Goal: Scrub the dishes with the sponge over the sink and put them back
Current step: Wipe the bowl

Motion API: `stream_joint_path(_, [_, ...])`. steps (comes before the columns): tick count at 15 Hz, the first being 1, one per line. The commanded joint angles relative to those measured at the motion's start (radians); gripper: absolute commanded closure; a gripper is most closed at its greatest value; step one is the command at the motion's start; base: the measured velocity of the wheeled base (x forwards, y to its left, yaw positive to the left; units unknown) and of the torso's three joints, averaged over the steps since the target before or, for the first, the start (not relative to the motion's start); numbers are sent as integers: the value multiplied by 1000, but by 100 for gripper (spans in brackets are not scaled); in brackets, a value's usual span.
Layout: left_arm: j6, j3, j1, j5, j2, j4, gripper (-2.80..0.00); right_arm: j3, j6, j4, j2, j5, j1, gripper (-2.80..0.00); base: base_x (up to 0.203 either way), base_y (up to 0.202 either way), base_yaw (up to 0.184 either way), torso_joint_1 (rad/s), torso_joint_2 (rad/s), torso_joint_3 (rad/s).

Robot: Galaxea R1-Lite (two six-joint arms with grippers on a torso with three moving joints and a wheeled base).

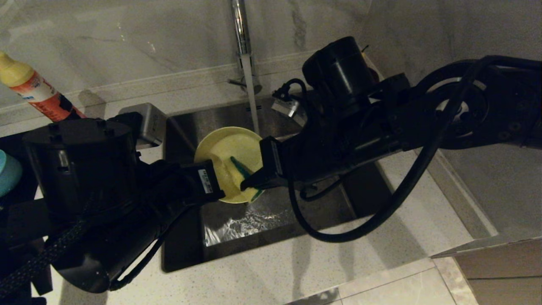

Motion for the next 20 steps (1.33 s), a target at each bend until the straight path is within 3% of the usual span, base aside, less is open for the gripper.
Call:
stream_joint_path(1, [-2, 5, 0, 4, -4, -5, 0, 1, 3, 7, -29, 3, -39, 0, 0, 0, 0, 0, 0, 0])
stream_joint_path(13, [4, 93, -3, -5, -2, -36, 0, -2, -3, -59, -45, 3, -47, 0, 0, 0, 0, 0, 0, 0])
stream_joint_path(20, [9, 99, -2, -7, 11, -63, 0, -1, -6, -63, -59, 3, -1, 0, 0, 0, 0, 0, 0, 0])
